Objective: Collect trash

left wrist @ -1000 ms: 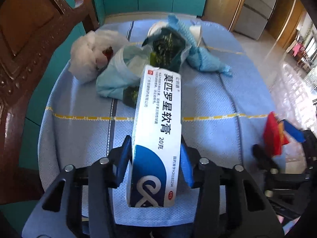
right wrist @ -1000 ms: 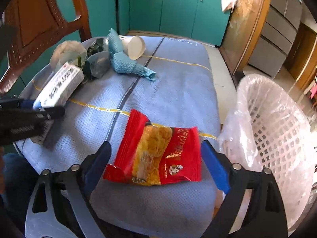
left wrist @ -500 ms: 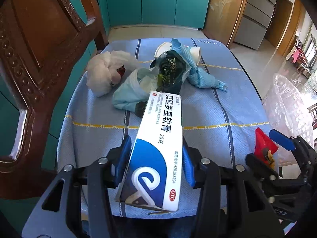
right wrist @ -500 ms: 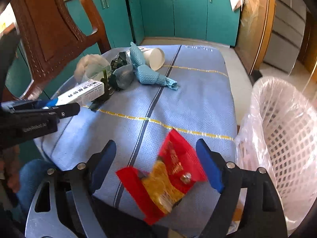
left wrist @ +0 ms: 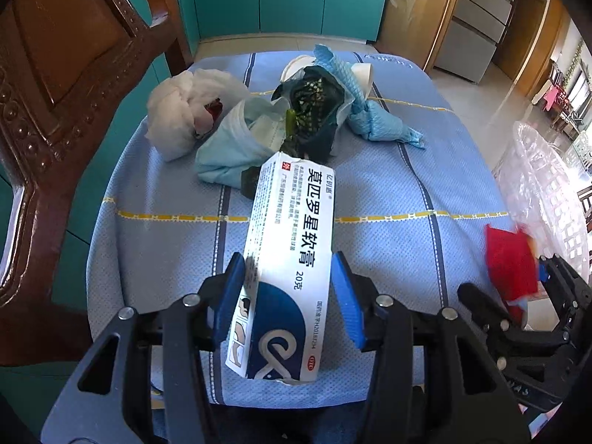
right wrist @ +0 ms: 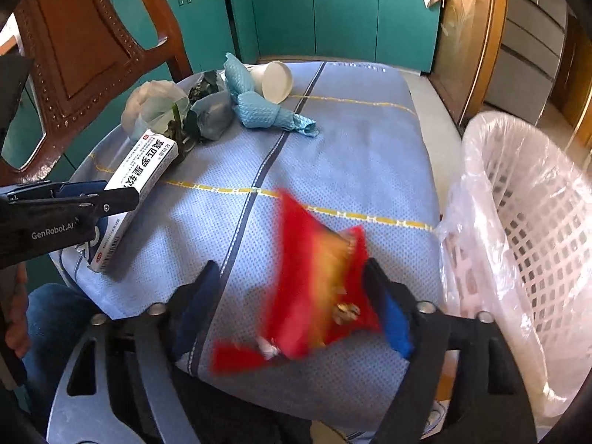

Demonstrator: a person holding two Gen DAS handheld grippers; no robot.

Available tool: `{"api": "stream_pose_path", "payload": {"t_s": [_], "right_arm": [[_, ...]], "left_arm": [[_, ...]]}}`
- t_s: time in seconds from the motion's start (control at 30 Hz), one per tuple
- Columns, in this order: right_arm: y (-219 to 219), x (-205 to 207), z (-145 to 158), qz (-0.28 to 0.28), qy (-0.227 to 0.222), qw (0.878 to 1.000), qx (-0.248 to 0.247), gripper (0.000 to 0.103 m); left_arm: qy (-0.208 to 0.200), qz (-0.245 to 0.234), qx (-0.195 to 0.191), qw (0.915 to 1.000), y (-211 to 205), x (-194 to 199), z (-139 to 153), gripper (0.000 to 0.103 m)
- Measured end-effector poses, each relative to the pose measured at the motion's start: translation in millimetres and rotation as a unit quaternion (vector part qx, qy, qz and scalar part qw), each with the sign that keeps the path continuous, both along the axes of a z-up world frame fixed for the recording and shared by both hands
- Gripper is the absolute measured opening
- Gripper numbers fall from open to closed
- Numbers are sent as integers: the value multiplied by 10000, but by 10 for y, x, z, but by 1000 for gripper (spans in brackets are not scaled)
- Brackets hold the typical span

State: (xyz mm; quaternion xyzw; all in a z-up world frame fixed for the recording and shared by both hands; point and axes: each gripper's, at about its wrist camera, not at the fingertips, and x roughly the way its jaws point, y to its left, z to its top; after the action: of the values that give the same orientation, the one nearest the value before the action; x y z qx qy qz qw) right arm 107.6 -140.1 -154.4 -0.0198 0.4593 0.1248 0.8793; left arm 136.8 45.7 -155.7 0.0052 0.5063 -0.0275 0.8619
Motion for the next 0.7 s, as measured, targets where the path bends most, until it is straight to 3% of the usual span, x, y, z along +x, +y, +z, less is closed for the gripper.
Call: {"api": "stream_pose_path", "payload": {"t_s": [0.03,0.07,0.1,0.13,0.2,0.4,0.53,0.57,0.67,0.7], "right_arm": [[10,4,2,0,-23,10000,-60,74],[17,3,1,6,-48,9999,-116,72],[17,1,-2,19,-54,9999,-141,64],[18,5,-8,37,-45,9999,-132,59],[-10,19,-5,13,-25,10000,-69,38],[3,89,233,51,-363,9992,-131,31],[158,221,376,262,-542,9966,-554,32],[157,211,431,369,-501,9974,-376,36],[37,64,599,359,-544,9977,186,67],[0,5,619,299,-550,9977,252,69]], "left_arm": [[8,1,19,10000,7,-6,1,53],[14,12,38,10000,6,-3,-6,63],[9,44,50,10000,11,-8,-6,74],[-3,64,48,10000,14,-11,-5,78],[21,66,79,9999,3,0,-22,81],[112,18,161,9998,-60,20,-83,84],[70,49,157,9998,-32,25,-37,84],[52,57,146,9999,-13,16,-17,84],[38,110,107,9999,58,-1,13,84],[43,128,70,9999,76,-1,14,84]]}}
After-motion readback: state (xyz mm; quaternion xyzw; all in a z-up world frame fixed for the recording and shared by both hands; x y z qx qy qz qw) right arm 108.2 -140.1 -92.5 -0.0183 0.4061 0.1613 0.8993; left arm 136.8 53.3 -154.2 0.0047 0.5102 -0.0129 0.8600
